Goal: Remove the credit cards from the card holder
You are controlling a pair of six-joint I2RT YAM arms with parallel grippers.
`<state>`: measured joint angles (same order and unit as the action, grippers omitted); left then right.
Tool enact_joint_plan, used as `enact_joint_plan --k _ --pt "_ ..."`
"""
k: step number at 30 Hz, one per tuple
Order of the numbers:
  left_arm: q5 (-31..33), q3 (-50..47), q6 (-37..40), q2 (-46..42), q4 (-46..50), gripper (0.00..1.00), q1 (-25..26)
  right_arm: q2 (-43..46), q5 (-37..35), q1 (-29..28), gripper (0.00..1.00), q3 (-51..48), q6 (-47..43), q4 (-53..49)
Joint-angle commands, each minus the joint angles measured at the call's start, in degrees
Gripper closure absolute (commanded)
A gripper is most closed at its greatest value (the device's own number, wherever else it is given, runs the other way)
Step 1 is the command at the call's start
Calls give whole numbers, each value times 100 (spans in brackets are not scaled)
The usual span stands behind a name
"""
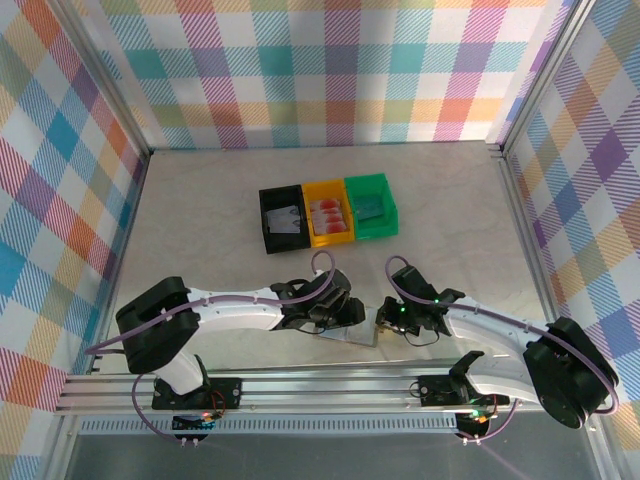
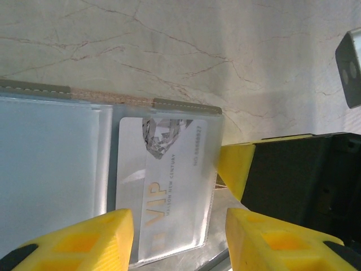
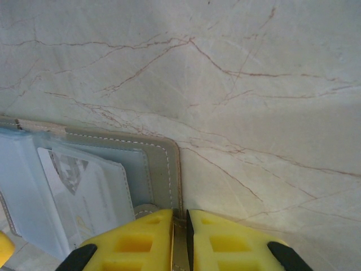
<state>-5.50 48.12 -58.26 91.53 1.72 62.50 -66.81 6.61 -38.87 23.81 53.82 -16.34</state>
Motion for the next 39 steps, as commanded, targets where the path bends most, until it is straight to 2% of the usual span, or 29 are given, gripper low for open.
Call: enact_joint_plan --k 1,10,26,30,35,39 --pt "-70 -131 -114 108 -149 54 43 -148 -90 -59 83 -175 76 -12" --pt "-145 -312 -261 343 -381 58 68 -174 -91 -62 83 -187 78 27" --pt "-155 -428 -362 525 -493 71 96 -173 -99 -68 83 -210 66 23" --pt "-7 -330 -181 389 -68 71 96 -184 -96 -71 83 -202 58 14" --pt "609 143 426 -8 1161 71 96 -144 -147 -73 83 -219 73 -33" --pt "580 392 550 58 1328 70 96 -144 -151 -68 83 -223 97 -23"
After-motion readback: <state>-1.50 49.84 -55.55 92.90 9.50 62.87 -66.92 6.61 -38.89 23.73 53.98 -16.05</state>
